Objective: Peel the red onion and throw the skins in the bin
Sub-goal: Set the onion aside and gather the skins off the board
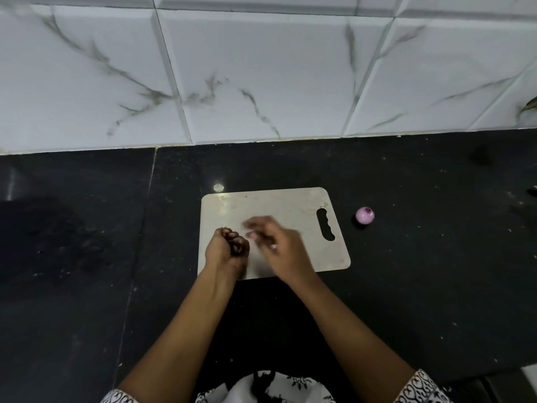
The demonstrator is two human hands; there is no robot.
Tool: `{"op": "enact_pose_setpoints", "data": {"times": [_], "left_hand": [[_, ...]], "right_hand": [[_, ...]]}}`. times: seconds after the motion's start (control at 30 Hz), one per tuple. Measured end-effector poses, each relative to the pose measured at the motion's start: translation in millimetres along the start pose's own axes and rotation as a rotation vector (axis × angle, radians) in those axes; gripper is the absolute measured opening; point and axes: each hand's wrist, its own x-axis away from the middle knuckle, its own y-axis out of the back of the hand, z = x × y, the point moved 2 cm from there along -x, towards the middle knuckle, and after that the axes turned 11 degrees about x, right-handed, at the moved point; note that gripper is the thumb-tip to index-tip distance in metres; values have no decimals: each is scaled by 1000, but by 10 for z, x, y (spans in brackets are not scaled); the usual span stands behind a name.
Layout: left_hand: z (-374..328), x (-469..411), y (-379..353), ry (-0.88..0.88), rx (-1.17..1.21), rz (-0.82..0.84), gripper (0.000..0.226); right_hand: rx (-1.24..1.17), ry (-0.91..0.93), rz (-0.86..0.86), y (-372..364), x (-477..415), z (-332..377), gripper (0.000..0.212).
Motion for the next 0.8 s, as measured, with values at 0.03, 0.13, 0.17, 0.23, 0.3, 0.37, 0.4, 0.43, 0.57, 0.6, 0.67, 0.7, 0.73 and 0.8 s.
{"op": "enact_pose_setpoints", "data": {"times": [0.03,0.13,0.17,0.23,0.3,0.37,0.4,0.43,0.57,0.6,0.67,0.7,0.73,0.8], "left_hand": [[-11,73,-35,19,52,0,37],[-154,76,0,-2,79,41,38],[-237,44,1,2,76,54,39],[-335,19,13,0,83,66,40],[-348,-15,24,49,90,91,48],[-373,-45,39,93,90,115,49],[-377,-29,24,113,93,144,41],[-381,-28,23,124,85,158,34],[-395,-18,61,141,76,177,27],[-397,-6,68,142,63,182,27],[-398,-2,65,156,35,202,28],[-404,0,62,161,26,214,28],[-413,13,61,164,19,220,29],[-401,23,57,157,-7,224,28]], "right_hand": [[8,-54,-138,64,-33,-186,27],[604,-291,-28,154,-201,-780,47],[762,-340,134,113,-229,-894,60],[887,-284,341,-24,-203,-839,78],[851,-34,470,-221,-27,-645,88],[685,222,644,-314,142,-447,77],[523,256,681,-298,158,-388,63],[354,199,633,-258,103,-365,49],[610,-80,391,-137,-287,-554,64],[772,-33,450,-181,-284,-546,71],[856,203,600,-319,-127,-408,74],[799,310,683,-390,12,-333,70],[735,364,731,-417,162,-276,67],[668,317,584,-342,345,-312,72]]}}
